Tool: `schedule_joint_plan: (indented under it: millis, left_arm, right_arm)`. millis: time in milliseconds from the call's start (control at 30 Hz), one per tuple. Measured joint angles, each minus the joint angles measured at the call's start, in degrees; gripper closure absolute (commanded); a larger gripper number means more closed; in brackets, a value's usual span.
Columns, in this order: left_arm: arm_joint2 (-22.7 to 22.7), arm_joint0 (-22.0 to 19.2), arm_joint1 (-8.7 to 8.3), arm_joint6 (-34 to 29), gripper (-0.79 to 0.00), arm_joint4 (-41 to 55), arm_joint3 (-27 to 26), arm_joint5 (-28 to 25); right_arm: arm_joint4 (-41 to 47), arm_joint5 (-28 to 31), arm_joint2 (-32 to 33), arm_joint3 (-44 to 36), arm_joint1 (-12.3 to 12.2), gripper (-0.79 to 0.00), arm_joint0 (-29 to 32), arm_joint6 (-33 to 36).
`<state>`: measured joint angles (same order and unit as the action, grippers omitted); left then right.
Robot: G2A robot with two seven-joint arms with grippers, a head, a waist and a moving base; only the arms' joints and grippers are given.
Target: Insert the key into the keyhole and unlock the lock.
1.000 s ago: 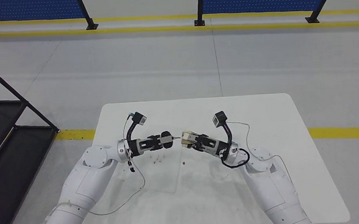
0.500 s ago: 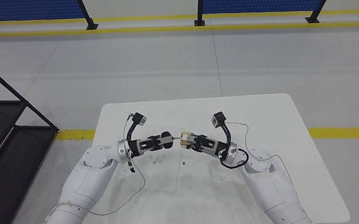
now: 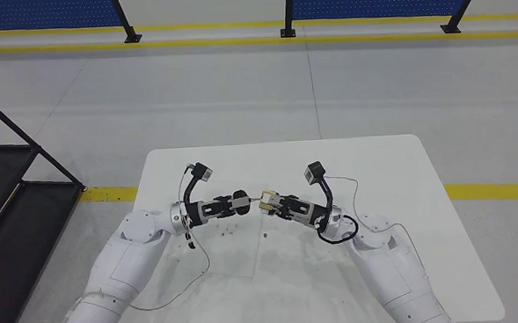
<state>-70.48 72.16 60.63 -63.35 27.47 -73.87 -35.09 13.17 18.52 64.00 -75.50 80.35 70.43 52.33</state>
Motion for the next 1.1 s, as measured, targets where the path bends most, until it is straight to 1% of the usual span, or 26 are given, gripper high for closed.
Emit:
schedule_joint_plan:
  millis: [267,533,600,833,867,900,967,1000,1067,1100]
  left_arm:
    - [-1.63,0.54,-0.48,-0.8,0.0,0.64,-0.38,0.13]
    - [-6.02,2.15,-1.95,-6.29,0.0,0.91,-2.0,1.17]
    - [-6.37,2.06,-2.13,-7.55,0.0,0.54,-2.07,1.64]
    - [-6.35,2.06,-2.12,-7.36,0.0,0.49,-2.08,1.64]
    - [-6.58,2.03,-2.17,-6.85,0.0,0.06,-2.21,1.56]
    - [-7.29,1.94,-2.35,-4.92,0.0,-1.76,-2.61,0.46]
    - [-8.52,2.49,-2.53,0.35,0.0,-8.09,-3.14,-4.19]
    - [-9.18,3.18,-2.53,4.29,0.0,-14.28,-3.5,-8.21]
    - [-10.49,4.1,-2.48,10.41,0.0,-24.13,-3.99,-13.83]
    - [-11.51,4.62,-2.42,14.58,0.0,-30.87,-4.37,-17.06]
  right_arm:
    - [0.29,-0.08,-0.07,-0.29,-0.44,0.0,0.01,-0.28]
    - [-1.45,-2.13,0.7,-1.13,-1.27,0.0,-0.25,0.52]
    - [-2.57,-2.67,0.8,-1.3,-1.41,0.0,-0.41,0.17]
    - [-2.55,-2.65,0.78,-1.3,-1.4,0.0,-0.41,0.18]
    - [-2.55,-2.65,0.78,-1.3,-1.4,0.0,-0.41,0.18]
    - [-2.56,-2.65,0.78,-1.3,-1.4,0.0,-0.41,0.18]
    - [-2.56,-2.65,0.78,-1.3,-1.4,0.0,-0.41,0.18]
    - [-2.56,-2.65,0.78,-1.3,-1.4,0.0,-0.41,0.18]
    - [-2.56,-2.65,0.78,-1.3,-1.4,0.0,-0.41,0.18]
    - [-2.56,-2.65,0.78,-1.3,-1.4,0.0,-0.41,0.18]
